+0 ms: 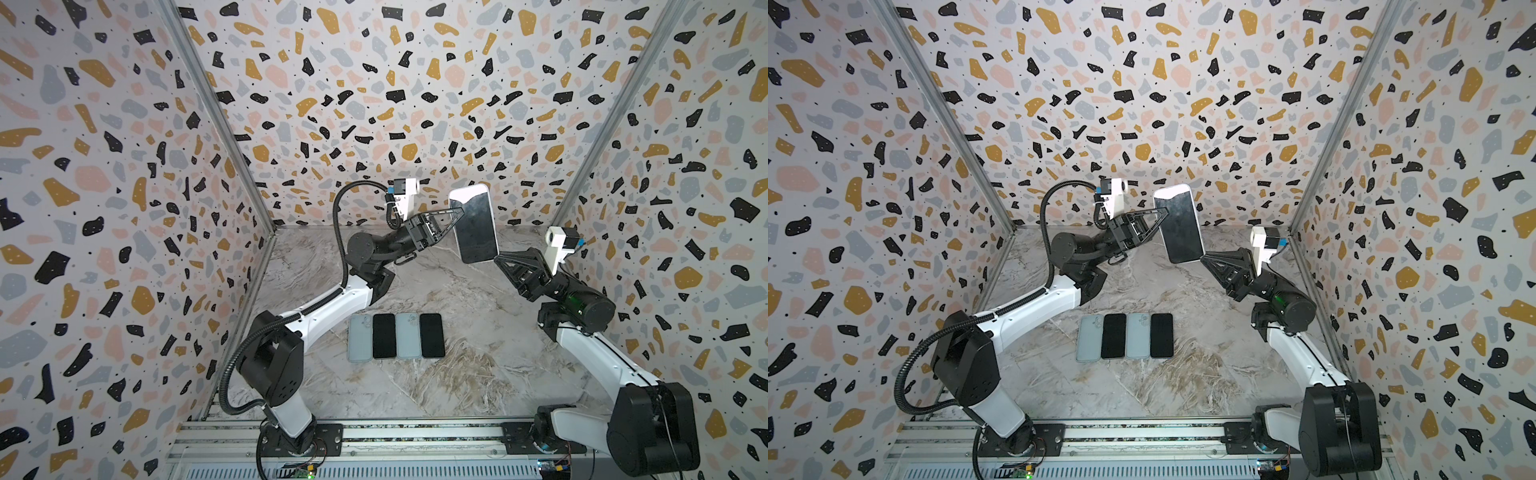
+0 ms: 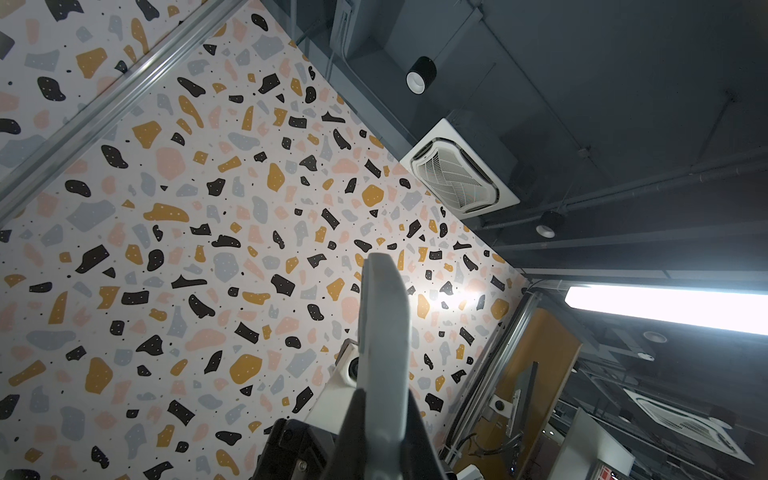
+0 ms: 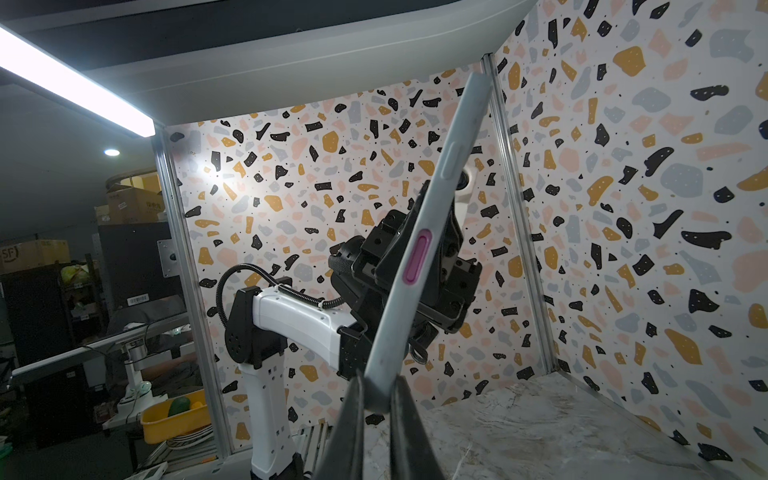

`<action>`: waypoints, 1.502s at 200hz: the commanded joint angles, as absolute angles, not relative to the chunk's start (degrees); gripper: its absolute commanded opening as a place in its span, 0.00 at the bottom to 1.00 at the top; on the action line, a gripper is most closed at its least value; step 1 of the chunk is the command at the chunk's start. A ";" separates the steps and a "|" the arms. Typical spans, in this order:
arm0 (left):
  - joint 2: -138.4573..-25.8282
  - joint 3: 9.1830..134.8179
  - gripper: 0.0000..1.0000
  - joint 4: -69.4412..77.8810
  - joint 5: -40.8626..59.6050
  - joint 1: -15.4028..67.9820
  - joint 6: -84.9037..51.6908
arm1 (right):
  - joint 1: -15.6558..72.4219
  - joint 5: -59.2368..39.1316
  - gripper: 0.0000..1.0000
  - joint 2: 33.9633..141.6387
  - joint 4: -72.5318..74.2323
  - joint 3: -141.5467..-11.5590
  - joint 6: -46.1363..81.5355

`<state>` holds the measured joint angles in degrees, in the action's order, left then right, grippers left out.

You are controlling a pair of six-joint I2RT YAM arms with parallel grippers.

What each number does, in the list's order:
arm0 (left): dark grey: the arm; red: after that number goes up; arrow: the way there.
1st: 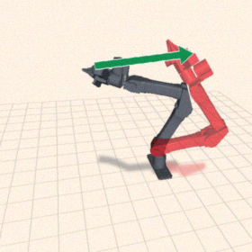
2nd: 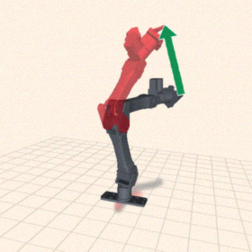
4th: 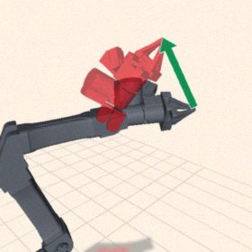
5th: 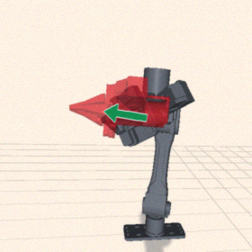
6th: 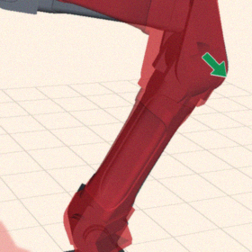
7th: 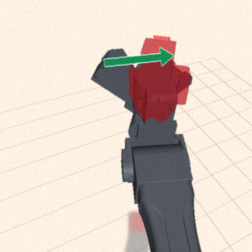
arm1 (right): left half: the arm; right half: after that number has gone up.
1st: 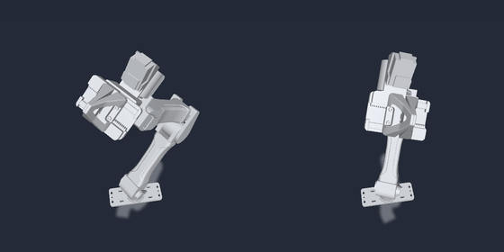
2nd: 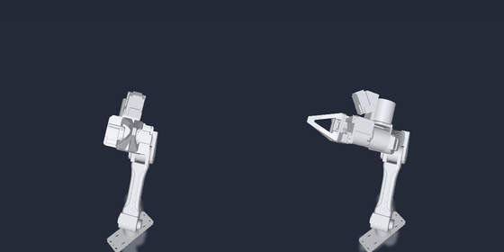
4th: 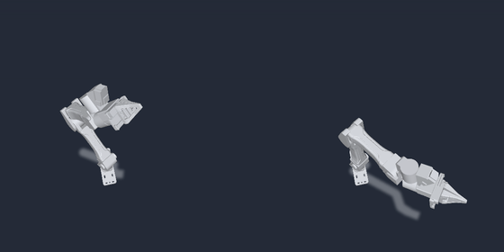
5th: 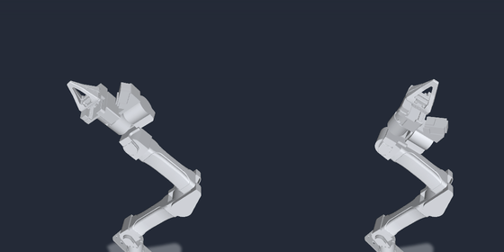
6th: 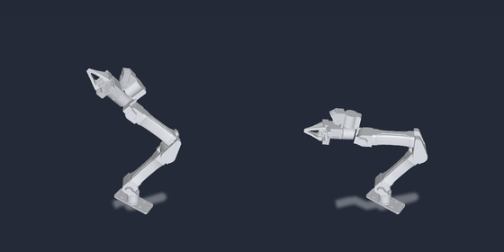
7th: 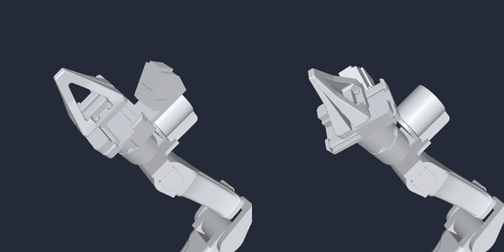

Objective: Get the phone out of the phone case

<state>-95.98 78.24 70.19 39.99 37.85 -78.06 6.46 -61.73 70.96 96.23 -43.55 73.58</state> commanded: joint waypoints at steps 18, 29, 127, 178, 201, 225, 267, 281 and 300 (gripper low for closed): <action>-88.21 80.95 0.00 79.41 43.15 38.28 -83.95 | 7.59 -63.50 0.06 74.92 107.49 -48.84 72.63; -87.85 80.83 0.00 78.84 43.15 37.82 -83.76 | 8.05 -63.77 0.06 75.55 107.49 -49.99 72.82; -86.46 80.22 0.00 80.00 44.24 31.82 -87.47 | 13.31 -67.46 0.08 82.75 107.49 -60.42 76.08; -85.30 76.58 0.00 80.78 44.99 28.25 -87.68 | 14.72 -67.76 0.10 83.43 107.49 -61.69 76.36; -85.52 76.51 0.00 82.29 45.15 28.14 -88.84 | 15.42 -68.03 0.09 84.12 107.46 -62.13 76.38; -85.93 76.43 0.00 84.59 45.15 28.13 -90.53 | 15.90 -67.90 0.10 84.62 107.49 -61.90 76.21; -85.19 75.74 0.00 80.29 45.49 28.14 -87.27 | 15.91 -67.42 0.11 84.73 107.40 -61.63 76.09; -84.56 75.18 0.00 77.07 45.51 28.15 -84.55 | 15.61 -66.62 0.16 84.55 107.40 -61.15 76.67; -82.91 74.72 0.00 67.78 45.14 28.14 -77.19 | 14.14 -63.84 0.29 83.74 106.97 -58.99 78.48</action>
<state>-88.01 74.26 71.26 45.91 28.18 -84.18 16.21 -67.07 84.42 94.35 -60.40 76.66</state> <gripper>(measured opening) 0.117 0.221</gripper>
